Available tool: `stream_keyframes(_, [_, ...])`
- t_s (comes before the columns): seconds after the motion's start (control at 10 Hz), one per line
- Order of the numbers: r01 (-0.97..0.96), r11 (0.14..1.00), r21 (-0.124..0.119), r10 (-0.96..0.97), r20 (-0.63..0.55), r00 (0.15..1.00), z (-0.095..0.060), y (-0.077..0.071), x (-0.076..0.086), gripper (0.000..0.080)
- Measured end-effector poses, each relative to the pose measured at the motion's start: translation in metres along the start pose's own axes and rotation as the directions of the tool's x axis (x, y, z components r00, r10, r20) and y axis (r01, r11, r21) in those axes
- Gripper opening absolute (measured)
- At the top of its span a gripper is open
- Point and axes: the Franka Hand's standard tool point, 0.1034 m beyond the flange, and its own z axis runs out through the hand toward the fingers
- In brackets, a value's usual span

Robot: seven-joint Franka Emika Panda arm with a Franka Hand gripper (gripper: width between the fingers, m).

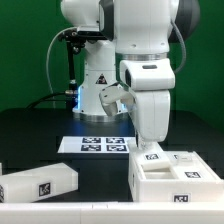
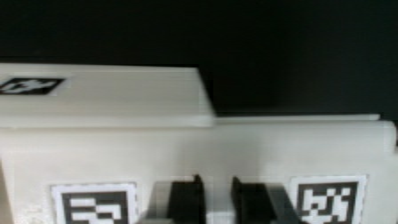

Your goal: Assemble cabinet

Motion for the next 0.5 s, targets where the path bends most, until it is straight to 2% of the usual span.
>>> stream_keyframes(0.2, [-0.008, 1.0, -0.01, 0.008, -0.004, 1.0, -0.0004, 0.0141, -0.0009, 0.0064])
stream_keyframes(0.5, [-0.011, 1.0, -0.01, 0.011, -0.004, 1.0, -0.0003, 0.0138, -0.002, 0.0064])
